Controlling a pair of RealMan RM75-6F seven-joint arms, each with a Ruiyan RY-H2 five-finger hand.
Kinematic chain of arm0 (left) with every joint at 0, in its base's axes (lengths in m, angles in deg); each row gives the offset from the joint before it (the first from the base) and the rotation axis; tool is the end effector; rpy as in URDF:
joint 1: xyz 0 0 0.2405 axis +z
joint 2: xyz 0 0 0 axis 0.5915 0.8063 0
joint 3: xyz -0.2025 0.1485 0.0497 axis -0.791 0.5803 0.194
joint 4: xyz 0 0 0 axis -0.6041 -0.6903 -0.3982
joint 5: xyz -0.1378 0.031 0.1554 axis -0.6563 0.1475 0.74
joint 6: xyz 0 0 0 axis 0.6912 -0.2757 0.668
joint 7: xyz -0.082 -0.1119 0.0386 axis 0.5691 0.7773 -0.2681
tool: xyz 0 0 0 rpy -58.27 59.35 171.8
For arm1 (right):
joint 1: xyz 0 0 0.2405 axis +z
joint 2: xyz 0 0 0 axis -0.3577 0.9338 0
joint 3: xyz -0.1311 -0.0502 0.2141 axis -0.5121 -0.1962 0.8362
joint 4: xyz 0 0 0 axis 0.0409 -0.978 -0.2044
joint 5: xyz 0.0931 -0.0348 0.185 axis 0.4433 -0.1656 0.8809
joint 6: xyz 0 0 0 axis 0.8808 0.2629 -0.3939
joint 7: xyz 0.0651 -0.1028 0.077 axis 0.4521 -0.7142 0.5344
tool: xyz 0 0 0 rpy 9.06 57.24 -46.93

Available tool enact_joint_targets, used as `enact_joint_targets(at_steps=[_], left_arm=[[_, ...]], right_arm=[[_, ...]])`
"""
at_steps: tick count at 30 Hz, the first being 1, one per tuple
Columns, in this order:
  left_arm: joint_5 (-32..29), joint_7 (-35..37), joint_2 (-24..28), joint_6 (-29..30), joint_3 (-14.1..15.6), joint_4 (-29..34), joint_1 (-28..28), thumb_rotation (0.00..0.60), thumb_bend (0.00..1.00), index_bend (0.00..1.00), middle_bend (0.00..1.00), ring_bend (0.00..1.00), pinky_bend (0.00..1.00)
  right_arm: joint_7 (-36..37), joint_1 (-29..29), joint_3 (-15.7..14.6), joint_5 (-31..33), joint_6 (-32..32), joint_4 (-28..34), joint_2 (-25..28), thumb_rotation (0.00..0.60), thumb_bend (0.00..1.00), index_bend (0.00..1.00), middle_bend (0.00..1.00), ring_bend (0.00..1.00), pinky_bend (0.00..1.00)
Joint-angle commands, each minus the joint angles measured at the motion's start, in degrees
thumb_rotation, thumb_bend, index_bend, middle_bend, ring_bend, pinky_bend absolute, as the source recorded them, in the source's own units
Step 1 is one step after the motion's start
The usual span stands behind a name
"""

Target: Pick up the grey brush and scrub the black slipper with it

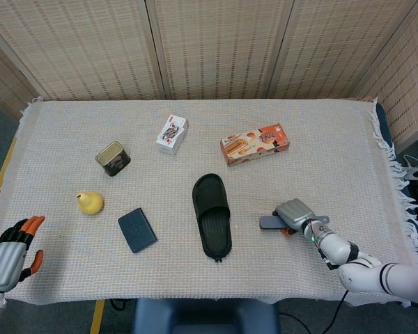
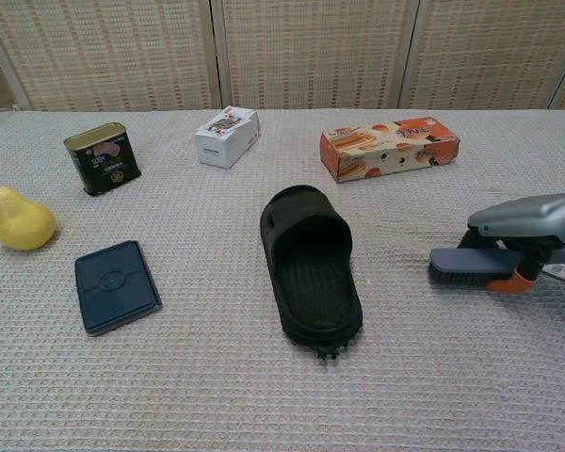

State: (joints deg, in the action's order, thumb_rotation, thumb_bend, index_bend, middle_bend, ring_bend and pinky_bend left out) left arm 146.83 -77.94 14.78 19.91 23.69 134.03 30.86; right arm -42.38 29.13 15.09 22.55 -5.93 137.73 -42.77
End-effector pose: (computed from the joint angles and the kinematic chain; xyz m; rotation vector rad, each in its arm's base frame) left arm -0.3142 0.1739 0.1474 -1.4878 -0.8570 -0.7681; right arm -0.2470 -0.3375 0.0075 2.1237 -1.1064 0.3093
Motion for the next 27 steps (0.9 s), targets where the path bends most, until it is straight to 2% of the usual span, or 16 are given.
enact_joint_targets(at_steps=[1, 10, 14, 18, 21, 25, 27], left_arm=[[0.1, -0.1, 0.0, 0.0, 0.1, 0.0, 0.0, 0.600, 0.49, 0.08, 0.10, 0.09, 0.19], [0.3, 0.0, 0.1, -0.1, 0.3, 0.1, 0.0, 0.600, 0.49, 0.08, 0.10, 0.09, 0.20], [0.6, 0.0, 0.2, 0.1, 0.4, 0.3, 0.1, 0.600, 0.49, 0.08, 0.10, 0.10, 0.20], [1.0, 0.1, 0.4, 0.5, 0.5, 0.4, 0.3, 0.600, 0.49, 0.08, 0.10, 0.09, 0.20], [1.2, 0.3, 0.5, 0.9, 0.6, 0.5, 0.4, 0.600, 0.49, 0.08, 0.10, 0.09, 0.20], [2.1, 1.0, 0.5, 2.4, 0.4, 0.2, 0.8, 0.600, 0.49, 0.08, 0.10, 0.09, 0.20], [3.3, 2.0, 0.1, 4.5, 0.0, -0.7, 1.2, 0.600, 0.49, 0.06, 0.07, 0.08, 0.20]], right_arm=[[-0.2, -0.2, 0.2, -0.6, 0.2, 0.6, 0.8, 0.600, 0.39, 0.00, 0.23, 0.18, 0.44], [-7.2, -0.5, -0.9, 1.4, 3.9, 6.7, 6.0, 0.600, 0.26, 0.00, 0.15, 0.09, 0.33], [-11.9, -0.6, -1.6, 4.4, 7.2, 11.4, 8.9, 0.600, 0.18, 0.00, 0.11, 0.07, 0.30], [-15.5, -1.9, -2.0, 6.1, 12.8, 17.2, 12.3, 0.600, 0.15, 0.00, 0.06, 0.05, 0.29], [-16.6, -5.0, -1.6, 4.2, 21.0, 21.9, 15.1, 0.600, 0.14, 0.00, 0.04, 0.02, 0.26], [-13.4, -14.3, -2.0, -7.1, 38.1, 25.8, 16.3, 0.600, 0.13, 0.00, 0.02, 0.00, 0.18], [-11.9, -21.2, -3.9, -14.2, 48.6, 25.5, 15.4, 0.600, 0.13, 0.00, 0.01, 0.00, 0.06]])
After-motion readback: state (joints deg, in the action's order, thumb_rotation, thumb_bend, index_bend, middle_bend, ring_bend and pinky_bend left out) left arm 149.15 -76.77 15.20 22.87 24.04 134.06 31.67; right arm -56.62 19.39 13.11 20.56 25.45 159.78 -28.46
